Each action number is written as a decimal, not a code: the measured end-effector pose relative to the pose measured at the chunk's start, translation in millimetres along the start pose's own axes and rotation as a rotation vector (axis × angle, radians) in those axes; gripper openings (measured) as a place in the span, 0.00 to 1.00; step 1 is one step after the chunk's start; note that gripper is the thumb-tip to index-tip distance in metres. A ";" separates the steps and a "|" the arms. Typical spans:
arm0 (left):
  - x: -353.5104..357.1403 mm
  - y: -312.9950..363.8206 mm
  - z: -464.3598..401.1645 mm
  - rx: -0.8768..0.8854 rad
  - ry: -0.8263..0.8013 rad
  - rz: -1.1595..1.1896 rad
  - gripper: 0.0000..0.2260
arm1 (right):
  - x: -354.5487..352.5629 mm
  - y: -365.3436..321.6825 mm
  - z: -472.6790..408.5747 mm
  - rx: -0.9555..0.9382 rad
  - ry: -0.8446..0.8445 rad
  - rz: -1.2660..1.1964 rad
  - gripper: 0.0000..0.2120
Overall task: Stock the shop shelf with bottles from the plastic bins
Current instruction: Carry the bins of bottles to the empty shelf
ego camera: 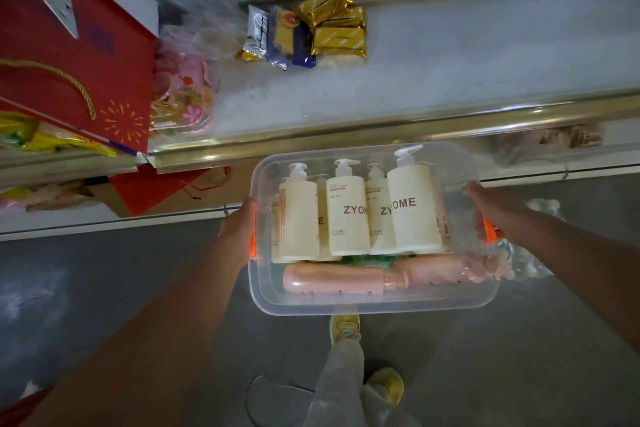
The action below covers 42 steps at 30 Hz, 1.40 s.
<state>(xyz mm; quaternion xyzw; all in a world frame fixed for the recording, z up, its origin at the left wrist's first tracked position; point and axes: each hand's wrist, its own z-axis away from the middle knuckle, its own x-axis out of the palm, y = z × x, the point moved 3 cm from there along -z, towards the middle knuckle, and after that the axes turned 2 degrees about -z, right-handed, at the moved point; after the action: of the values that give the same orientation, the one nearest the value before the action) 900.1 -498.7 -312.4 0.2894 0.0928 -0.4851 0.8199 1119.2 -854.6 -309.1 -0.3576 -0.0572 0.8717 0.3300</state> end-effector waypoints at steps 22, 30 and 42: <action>-29.6 -21.0 96.5 0.535 0.093 -0.679 0.16 | -31.2 -1.5 103.0 -0.352 0.002 0.472 0.09; -64.2 -14.3 225.0 0.898 0.298 -0.447 0.13 | -55.3 -29.1 227.2 -0.908 0.141 0.493 0.14; -165.1 -61.5 361.4 1.134 0.631 -0.279 0.13 | -72.3 -72.6 387.9 -1.388 0.148 0.212 0.12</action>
<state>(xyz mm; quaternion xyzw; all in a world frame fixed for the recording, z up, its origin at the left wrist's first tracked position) 716.9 -602.4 30.1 0.7894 0.0953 -0.4526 0.4036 939.6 -790.0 43.7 -0.5476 -0.5422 0.6346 -0.0582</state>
